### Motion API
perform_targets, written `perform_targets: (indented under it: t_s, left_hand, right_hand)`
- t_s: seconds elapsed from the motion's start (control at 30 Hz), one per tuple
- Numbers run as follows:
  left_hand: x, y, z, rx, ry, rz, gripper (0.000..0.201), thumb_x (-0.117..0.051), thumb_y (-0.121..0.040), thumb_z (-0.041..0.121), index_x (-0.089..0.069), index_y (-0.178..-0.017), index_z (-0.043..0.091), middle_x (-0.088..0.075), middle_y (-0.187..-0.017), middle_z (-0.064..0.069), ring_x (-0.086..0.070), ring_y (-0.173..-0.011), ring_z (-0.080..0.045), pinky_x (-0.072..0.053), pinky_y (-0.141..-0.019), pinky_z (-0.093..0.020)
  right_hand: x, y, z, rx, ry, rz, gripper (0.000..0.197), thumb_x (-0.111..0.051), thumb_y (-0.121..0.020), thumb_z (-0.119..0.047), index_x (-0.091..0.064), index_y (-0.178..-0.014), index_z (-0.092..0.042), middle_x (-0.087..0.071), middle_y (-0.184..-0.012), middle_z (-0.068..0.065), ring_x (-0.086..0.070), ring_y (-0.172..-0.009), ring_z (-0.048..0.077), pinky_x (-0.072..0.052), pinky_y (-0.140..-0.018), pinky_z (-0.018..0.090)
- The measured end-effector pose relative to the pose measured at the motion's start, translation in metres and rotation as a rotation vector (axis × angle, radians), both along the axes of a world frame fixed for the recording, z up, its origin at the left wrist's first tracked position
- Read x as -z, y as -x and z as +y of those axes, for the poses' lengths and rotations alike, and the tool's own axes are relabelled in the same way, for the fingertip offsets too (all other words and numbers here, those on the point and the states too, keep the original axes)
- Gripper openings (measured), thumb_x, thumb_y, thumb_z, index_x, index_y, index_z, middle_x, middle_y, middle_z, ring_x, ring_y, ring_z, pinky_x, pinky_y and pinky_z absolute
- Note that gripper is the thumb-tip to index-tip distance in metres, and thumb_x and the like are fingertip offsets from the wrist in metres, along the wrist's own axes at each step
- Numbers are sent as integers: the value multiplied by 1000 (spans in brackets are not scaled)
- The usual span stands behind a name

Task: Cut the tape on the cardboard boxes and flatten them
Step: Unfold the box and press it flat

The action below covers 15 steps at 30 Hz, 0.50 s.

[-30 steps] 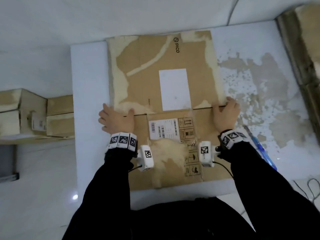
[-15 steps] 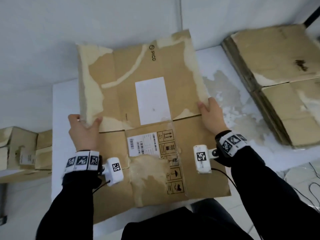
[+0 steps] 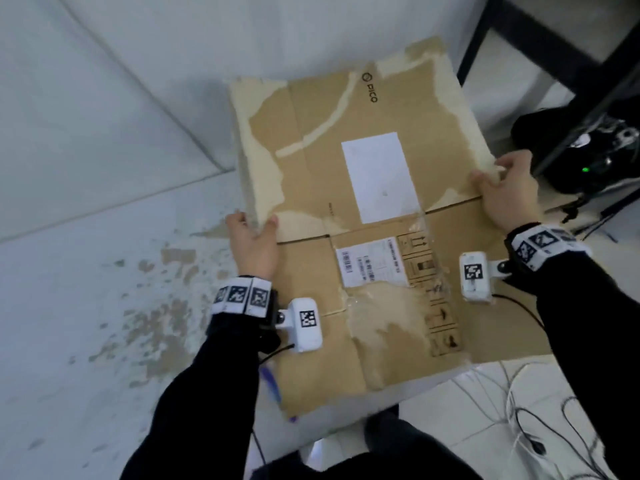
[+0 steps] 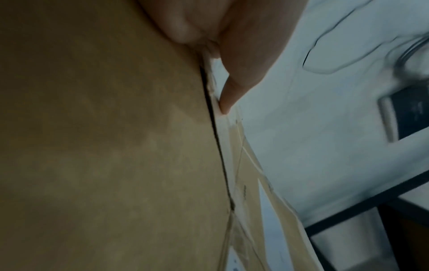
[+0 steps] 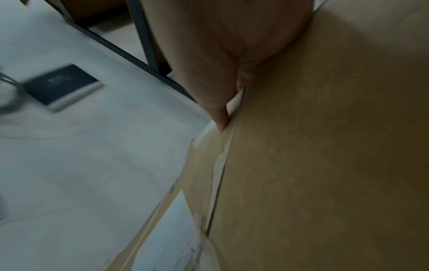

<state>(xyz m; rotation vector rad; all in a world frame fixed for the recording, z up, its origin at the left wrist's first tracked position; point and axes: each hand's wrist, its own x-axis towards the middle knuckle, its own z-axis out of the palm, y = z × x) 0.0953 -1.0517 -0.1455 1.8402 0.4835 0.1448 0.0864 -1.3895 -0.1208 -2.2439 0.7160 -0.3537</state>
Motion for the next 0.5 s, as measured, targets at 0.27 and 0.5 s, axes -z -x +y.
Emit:
perform_targets:
  t_s: [0.27, 0.5]
  left_hand:
    - [57, -41, -115, 26, 14, 256, 37, -53, -95, 15, -39, -125, 0, -48, -113, -11, -50, -106, -25, -33, -81, -22]
    - [69, -35, -130, 216, -322, 228, 62, -66, -84, 24, -36, -137, 14, -28, -142, -18, -33, -131, -34, -35, -105, -35]
  right_hand:
    - [55, -32, -98, -195, 223, 387, 45, -54, -88, -22, -45, -131, -9, -34, -143, 20, -31, -132, 36, -28, -109, 44]
    - [84, -8, -68, -443, 149, 792, 107, -51, -70, -80, 1, -150, -33, 23, -156, 10, 24, -141, 37, 0, -102, 74]
